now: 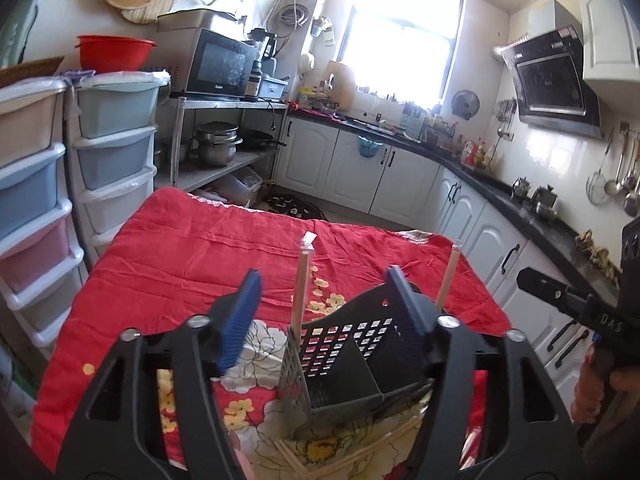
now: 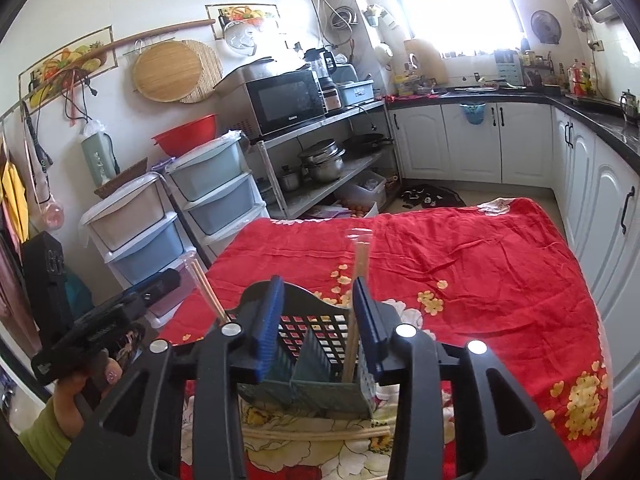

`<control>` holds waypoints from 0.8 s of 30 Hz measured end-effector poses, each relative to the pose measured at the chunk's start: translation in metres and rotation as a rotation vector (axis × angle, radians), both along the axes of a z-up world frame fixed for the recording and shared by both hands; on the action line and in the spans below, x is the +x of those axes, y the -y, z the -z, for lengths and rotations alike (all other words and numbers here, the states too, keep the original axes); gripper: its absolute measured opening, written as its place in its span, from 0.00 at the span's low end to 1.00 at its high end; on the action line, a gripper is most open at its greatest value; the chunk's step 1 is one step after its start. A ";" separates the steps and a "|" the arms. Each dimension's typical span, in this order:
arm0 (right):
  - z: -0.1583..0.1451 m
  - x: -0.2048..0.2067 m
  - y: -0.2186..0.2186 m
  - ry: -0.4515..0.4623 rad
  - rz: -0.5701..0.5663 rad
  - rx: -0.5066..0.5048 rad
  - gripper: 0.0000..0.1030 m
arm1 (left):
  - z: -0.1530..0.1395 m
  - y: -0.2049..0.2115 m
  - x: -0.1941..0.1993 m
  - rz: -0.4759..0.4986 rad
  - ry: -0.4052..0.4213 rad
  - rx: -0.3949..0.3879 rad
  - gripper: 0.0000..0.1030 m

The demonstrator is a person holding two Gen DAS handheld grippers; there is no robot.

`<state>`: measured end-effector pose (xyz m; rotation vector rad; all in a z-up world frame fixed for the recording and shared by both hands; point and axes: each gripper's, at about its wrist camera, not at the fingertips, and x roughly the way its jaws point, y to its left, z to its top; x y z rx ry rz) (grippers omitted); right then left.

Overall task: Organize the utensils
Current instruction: 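Open both tools to drop the chopsticks upright into the caddy, then move both open tools back down to the chopstick pile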

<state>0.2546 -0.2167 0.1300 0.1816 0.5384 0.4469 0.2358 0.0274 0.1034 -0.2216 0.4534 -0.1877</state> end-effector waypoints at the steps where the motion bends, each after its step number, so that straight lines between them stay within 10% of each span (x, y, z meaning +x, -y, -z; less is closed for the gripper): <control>1: 0.000 -0.002 0.001 0.003 0.005 -0.007 0.38 | 0.000 -0.001 -0.002 -0.003 0.003 -0.005 0.64; 9: 0.002 -0.020 0.009 0.043 0.037 -0.042 0.48 | 0.001 -0.008 -0.023 -0.042 0.033 -0.018 0.90; 24: 0.022 -0.048 0.011 0.061 0.049 -0.085 0.57 | 0.025 -0.008 -0.050 -0.055 0.004 0.027 0.90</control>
